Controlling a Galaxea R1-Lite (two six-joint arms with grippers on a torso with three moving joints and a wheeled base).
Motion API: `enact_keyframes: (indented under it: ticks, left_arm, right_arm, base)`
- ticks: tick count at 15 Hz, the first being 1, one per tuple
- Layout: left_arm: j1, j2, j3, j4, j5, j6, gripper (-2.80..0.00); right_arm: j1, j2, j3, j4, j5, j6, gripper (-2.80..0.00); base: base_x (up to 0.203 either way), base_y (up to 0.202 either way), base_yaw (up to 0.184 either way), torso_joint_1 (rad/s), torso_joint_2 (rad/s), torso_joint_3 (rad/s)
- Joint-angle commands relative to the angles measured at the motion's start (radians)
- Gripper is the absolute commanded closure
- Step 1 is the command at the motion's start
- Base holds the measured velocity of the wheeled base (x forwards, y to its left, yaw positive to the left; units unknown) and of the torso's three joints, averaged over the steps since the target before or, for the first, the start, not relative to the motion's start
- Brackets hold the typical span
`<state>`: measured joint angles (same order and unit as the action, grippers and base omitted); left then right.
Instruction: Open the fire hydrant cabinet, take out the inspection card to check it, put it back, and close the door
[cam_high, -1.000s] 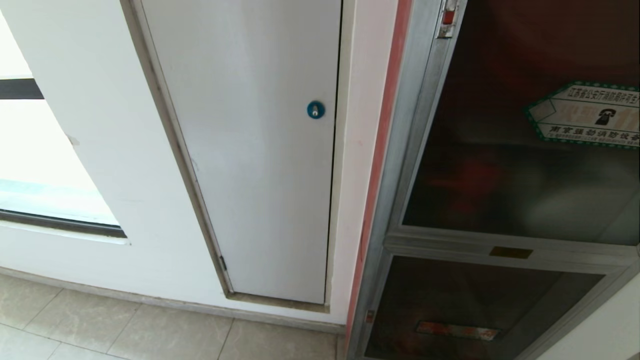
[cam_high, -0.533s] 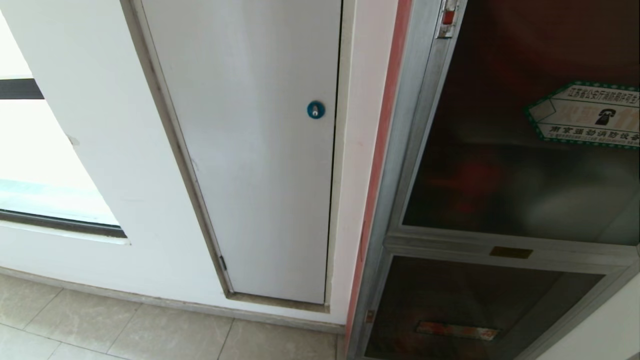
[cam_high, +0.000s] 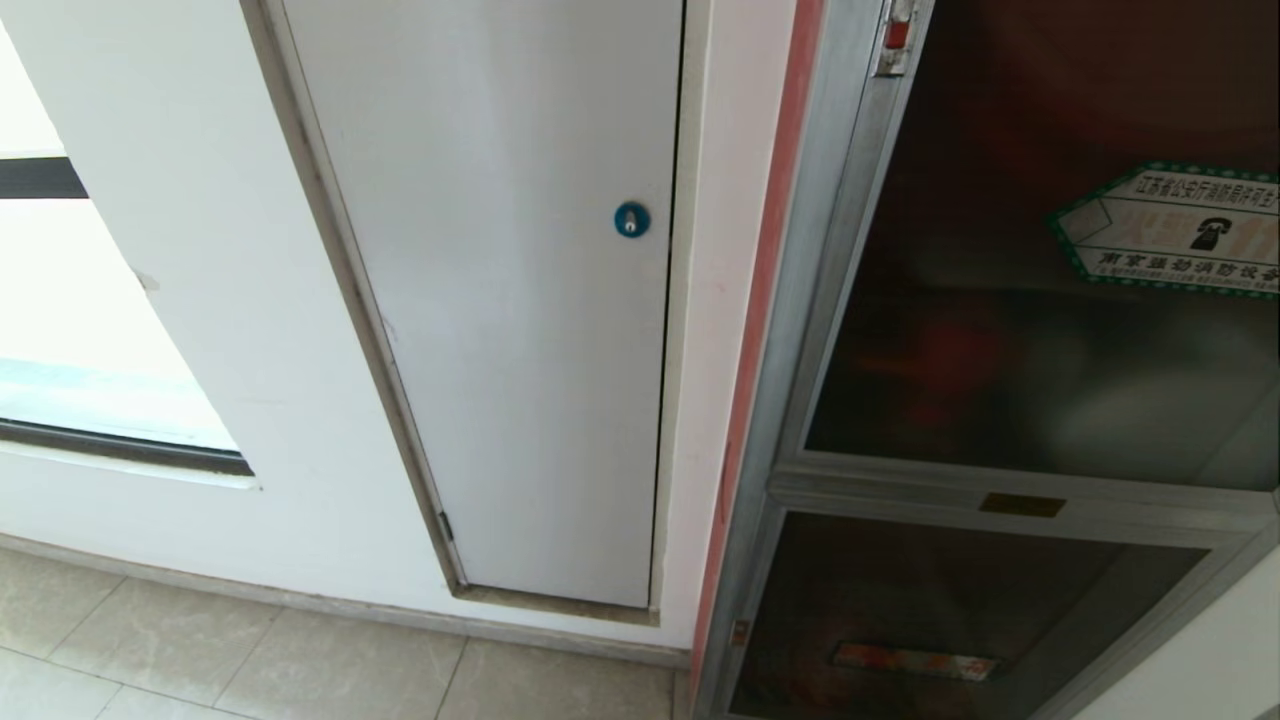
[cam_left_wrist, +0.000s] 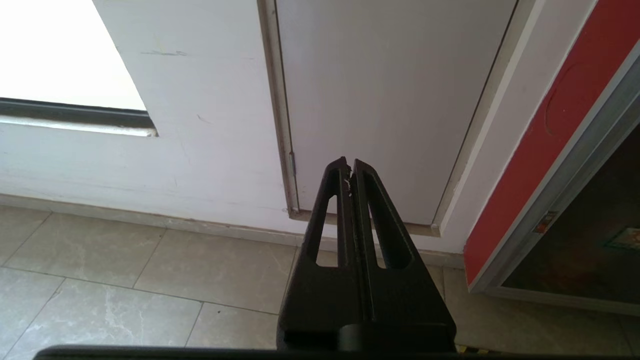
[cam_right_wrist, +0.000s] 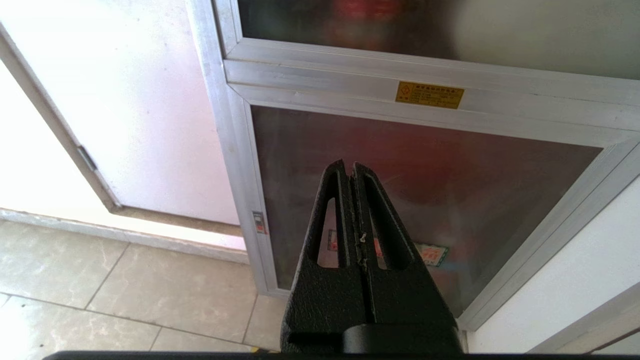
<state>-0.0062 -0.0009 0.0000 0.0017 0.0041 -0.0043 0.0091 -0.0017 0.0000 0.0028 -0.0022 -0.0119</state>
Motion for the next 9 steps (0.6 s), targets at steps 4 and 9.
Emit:
enact_keyframes:
  ticks: [4, 9]
  left_arm:
    - [0.000, 0.001, 0.000, 0.001, 0.000, 0.000, 0.00]
    - [0.000, 0.001, 0.000, 0.000, 0.000, 0.000, 0.00]
  right_arm:
    - [0.000, 0.000, 0.000, 0.000, 0.000, 0.000, 0.00]
    - [0.000, 0.000, 0.000, -0.001, 0.000, 0.000, 0.00]
  base:
    - [0.000, 0.000, 0.000, 0.000, 0.00, 0.000]
    - [0.000, 0.000, 0.000, 0.000, 0.00, 0.000]
